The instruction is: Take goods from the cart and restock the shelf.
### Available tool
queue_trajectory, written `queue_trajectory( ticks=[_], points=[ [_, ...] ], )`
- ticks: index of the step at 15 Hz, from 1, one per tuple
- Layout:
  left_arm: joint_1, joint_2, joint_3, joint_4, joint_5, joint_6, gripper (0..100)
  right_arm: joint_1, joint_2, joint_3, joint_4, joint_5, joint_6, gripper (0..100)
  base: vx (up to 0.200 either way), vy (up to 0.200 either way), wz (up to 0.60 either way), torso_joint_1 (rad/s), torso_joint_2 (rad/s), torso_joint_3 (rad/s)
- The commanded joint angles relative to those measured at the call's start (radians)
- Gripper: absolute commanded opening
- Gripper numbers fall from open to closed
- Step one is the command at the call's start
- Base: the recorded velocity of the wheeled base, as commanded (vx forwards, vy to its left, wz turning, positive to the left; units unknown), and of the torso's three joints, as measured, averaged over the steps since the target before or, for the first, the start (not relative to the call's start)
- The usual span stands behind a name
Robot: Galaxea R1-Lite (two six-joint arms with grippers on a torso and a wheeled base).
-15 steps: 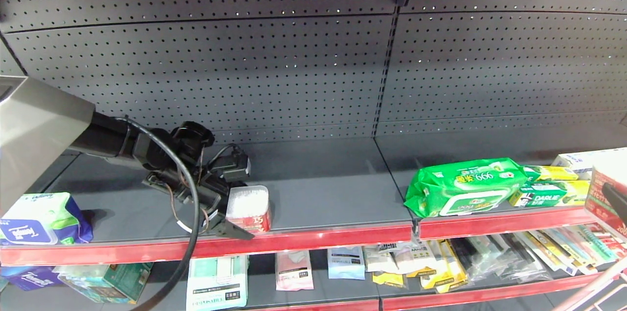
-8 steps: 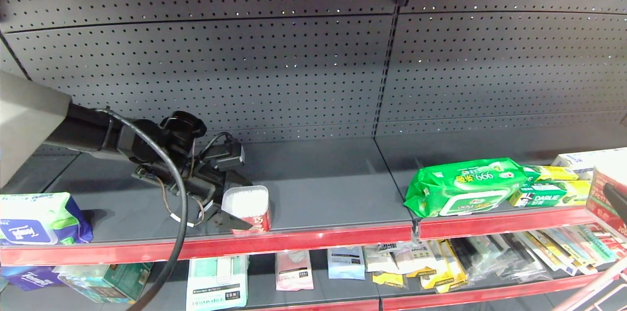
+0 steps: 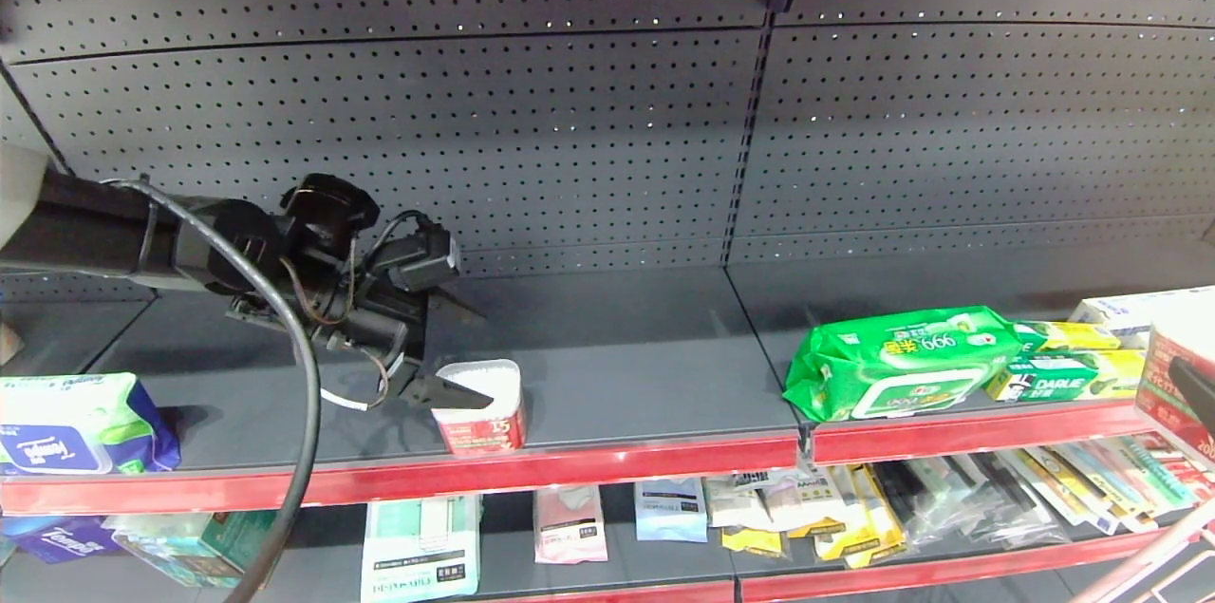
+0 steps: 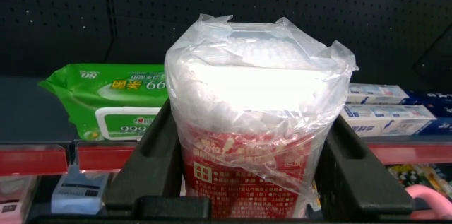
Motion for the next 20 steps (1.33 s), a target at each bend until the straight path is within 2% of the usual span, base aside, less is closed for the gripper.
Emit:
queue_trajectory(
  ticks=[1, 2, 3, 4, 5, 6, 7, 8, 9, 10, 11, 13, 14, 16, 18, 19, 20],
  points=[
    [0.002, -0.018, -0.017, -0.096, 0.001, -0.078, 100, 0.0, 0.002, -0.001, 0.0, 0.0, 0.0, 0, 0.0, 0.0, 0.0, 0.0, 0.0, 0.0],
    [0.002, -0.02, -0.008, -0.228, 0.004, -0.188, 100, 0.002, 0.008, -0.005, 0.0, 0.002, 0.0, 0, 0.0, 0.0, 0.0, 0.0, 0.0, 0.0],
    [-0.001, -0.02, 0.003, -0.332, 0.016, -0.28, 100, 0.002, 0.011, -0.01, 0.0, 0.002, 0.0, 0, 0.0, 0.0, 0.0, 0.0, 0.0, 0.0],
    [-0.007, -0.021, 0.036, -0.442, 0.059, -0.354, 100, 0.003, 0.019, -0.013, 0.0, 0.003, 0.0, 0, 0.0, 0.0, 0.0, 0.0, 0.0, 0.0],
    [-0.009, -0.025, 0.079, -0.542, 0.126, -0.409, 100, 0.003, 0.023, -0.018, 0.0, 0.003, 0.0, 0, 0.0, 0.0, 0.0, 0.0, 0.0, 0.0],
    [-0.013, -0.026, 0.128, -0.648, 0.188, -0.478, 100, 0.005, 0.025, -0.021, 0.0, 0.003, 0.0, 0, 0.0, 0.0, 0.0, 0.0, 0.0, 0.0],
    [-0.026, -0.028, 0.179, -0.774, 0.294, -0.563, 100, 0.005, 0.026, -0.021, 0.0, 0.003, 0.0, 0, 0.0, 0.0, 0.0, 0.0, 0.0, 0.0],
    [-0.038, -0.028, 0.207, -0.858, 0.406, -0.638, 100, 0.005, 0.028, -0.019, 0.0, 0.005, 0.001, 0, 0.0, 0.0, 0.0, 0.0, 0.0, 0.0],
    [-0.053, -0.028, 0.219, -0.965, 0.603, -0.77, 100, 0.005, 0.029, -0.016, 0.001, 0.002, 0.0, 0, 0.0, 0.0, 0.0, 0.0, 0.0, 0.0],
    [-0.056, -0.028, 0.222, -0.993, 0.672, -0.825, 100, 0.002, 0.031, -0.018, 0.001, 0.002, -0.002, 0, 0.0, 0.0, 0.0, 0.0, 0.0, 0.0],
    [-0.05, -0.072, 0.27, -1.016, 0.768, -0.926, 100, 0.002, 0.049, -0.024, 0.001, 0.002, -0.002, 0, 0.0, 0.0, 0.0, 0.0, 0.0, 0.0],
    [-0.035, -0.215, 0.426, -1.015, 0.772, -0.987, 100, 0.003, 0.085, -0.045, 0.003, 0.005, -0.002, 0, 0.0, 0.0, 0.0, 0.0, 0.0, 0.0],
    [-0.032, -0.299, 0.514, -1.015, 0.771, -1.006, 100, 0.003, 0.105, -0.053, 0.003, 0.008, -0.002, 0, 0.0, 0.0, 0.0, 0.0, 0.0, 0.0],
    [-0.021, -0.482, 0.704, -1.011, 0.742, -1.017, 100, 0.003, 0.155, -0.067, 0.003, 0.014, -0.002, 0, 0.0, 0.0, 0.0, 0.0, 0.0, 0.0],
    [0.022, -0.68, 0.853, -0.972, 0.665, -1.018, 100, 0.003, 0.214, -0.096, 0.003, 0.014, -0.002, 0, 0.0, 0.0, 0.0, 0.0, 0.0, 0.0],
    [0.04, -0.755, 0.879, -0.93, 0.631, -1.018, 100, 0.003, 0.235, -0.111, 0.003, 0.013, -0.002, 0, 0.0, 0.0, 0.0, 0.0, 0.0, 0.0],
    [0.071, -0.885, 0.888, -0.812, 0.57, -1.018, 100, 0.006, 0.267, -0.15, 0.003, 0.013, -0.003, 0, 0.0, 0.0, 0.0, 0.0, 0.0, 0.0]
  ],
)
